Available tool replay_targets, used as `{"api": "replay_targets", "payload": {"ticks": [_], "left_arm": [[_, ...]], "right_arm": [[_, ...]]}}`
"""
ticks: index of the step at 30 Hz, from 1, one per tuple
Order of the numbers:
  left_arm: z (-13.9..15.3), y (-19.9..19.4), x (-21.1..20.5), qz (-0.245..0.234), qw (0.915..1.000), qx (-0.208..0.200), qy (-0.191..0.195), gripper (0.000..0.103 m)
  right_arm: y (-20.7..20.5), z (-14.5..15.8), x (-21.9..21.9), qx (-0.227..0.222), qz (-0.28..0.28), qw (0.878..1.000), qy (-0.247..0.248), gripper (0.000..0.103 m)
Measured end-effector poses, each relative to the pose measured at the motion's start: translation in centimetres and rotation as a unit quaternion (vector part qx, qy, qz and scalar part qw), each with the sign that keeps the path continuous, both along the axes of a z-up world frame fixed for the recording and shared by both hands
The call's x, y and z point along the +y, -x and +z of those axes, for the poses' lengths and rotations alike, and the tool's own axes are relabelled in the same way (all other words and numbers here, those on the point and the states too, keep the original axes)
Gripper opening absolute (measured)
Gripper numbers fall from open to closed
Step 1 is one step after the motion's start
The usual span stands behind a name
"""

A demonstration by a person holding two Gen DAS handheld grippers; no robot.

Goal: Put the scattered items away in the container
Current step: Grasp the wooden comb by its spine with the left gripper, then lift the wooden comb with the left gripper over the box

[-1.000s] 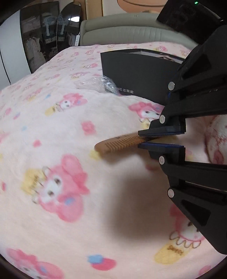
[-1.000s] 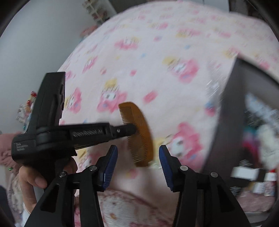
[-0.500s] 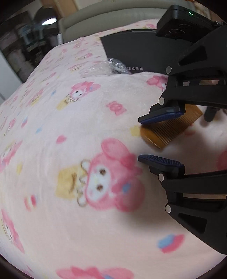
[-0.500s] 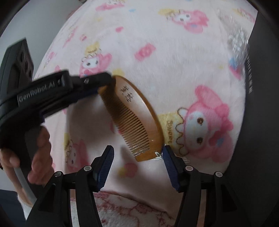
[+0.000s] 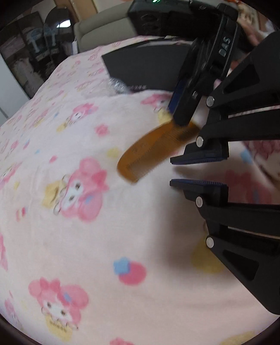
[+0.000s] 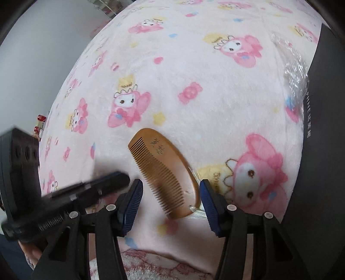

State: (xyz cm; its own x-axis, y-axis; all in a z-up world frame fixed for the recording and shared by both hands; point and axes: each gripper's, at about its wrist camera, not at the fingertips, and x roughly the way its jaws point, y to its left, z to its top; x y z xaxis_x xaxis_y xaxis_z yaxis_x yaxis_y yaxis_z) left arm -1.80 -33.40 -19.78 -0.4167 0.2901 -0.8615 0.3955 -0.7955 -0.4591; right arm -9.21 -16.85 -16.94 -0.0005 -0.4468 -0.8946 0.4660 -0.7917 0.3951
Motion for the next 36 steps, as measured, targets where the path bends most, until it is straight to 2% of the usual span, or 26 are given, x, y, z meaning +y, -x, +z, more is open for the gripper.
{"api": "replay_targets", "payload": {"ticks": [3, 5, 8, 10, 11, 13, 16, 17, 19, 24, 26, 31, 34, 36], "left_arm": [[0.3, 1.3, -1.3, 0.016, 0.9996, 0.021, 0.01, 0.023], [0.5, 2.8, -1.7, 0.008, 0.9992, 0.038, 0.006, 0.037], [-0.4, 5.5, -1.8, -0.016, 0.9991, 0.04, -0.003, 0.044], [-1.7, 6.8, -1.8, -0.023, 0.9994, 0.02, -0.014, 0.041], [-2.3, 7.0, -1.8, -0.023, 0.9995, 0.009, -0.019, 0.033], [-2.5, 6.6, -1.6, -0.026, 0.9996, 0.005, -0.014, 0.023], [-1.9, 4.8, -1.8, -0.021, 0.9991, 0.012, -0.034, 0.016], [-1.8, 3.9, -1.7, -0.017, 0.9988, 0.013, -0.045, 0.016], [-1.3, 2.6, -1.4, -0.012, 0.9989, 0.016, -0.042, 0.016], [-0.3, -0.3, -1.7, 0.014, 0.998, 0.036, -0.05, 0.018], [-0.4, -0.2, -2.3, 0.023, 0.9977, 0.04, -0.049, 0.034], [-2.4, 0.8, -1.5, 0.02, 0.9953, 0.017, -0.093, 0.04], [-3.5, 0.5, -1.0, 0.028, 0.9894, 0.015, -0.142, 0.039], [-3.8, 0.2, -1.1, 0.039, 0.9878, 0.019, -0.15, 0.035]], "right_arm": [[0.0, 0.5, 0.5, -0.006, 0.001, 1.0, -0.005, 0.051], [-0.6, 0.3, 0.2, -0.032, 0.025, 0.999, -0.01, 0.051], [-0.8, -1.4, -0.5, -0.072, 0.044, 0.996, -0.01, 0.051], [-0.2, -2.5, -0.4, -0.085, 0.027, 0.996, -0.011, 0.051], [0.1, -2.7, -0.3, -0.09, 0.018, 0.996, -0.004, 0.051], [0.9, -3.0, -0.1, -0.096, 0.0, 0.995, 0.007, 0.051], [1.6, -2.5, -0.5, -0.066, -0.005, 0.998, 0.005, 0.051], [1.9, -2.3, -0.6, -0.059, -0.006, 0.998, 0.01, 0.051], [2.3, -1.8, -0.9, -0.049, -0.009, 0.999, 0.019, 0.051], [2.1, -0.7, -0.4, -0.022, -0.025, 0.999, 0.004, 0.051], [1.5, -0.1, 1.0, -0.01, -0.037, 0.999, -0.005, 0.051], [2.1, -0.5, 1.2, -0.003, -0.049, 0.998, -0.028, 0.051], [2.7, -1.0, 1.4, -0.014, -0.051, 0.998, -0.019, 0.052], [3.2, -1.7, 1.4, -0.028, -0.052, 0.998, -0.016, 0.054]]}}
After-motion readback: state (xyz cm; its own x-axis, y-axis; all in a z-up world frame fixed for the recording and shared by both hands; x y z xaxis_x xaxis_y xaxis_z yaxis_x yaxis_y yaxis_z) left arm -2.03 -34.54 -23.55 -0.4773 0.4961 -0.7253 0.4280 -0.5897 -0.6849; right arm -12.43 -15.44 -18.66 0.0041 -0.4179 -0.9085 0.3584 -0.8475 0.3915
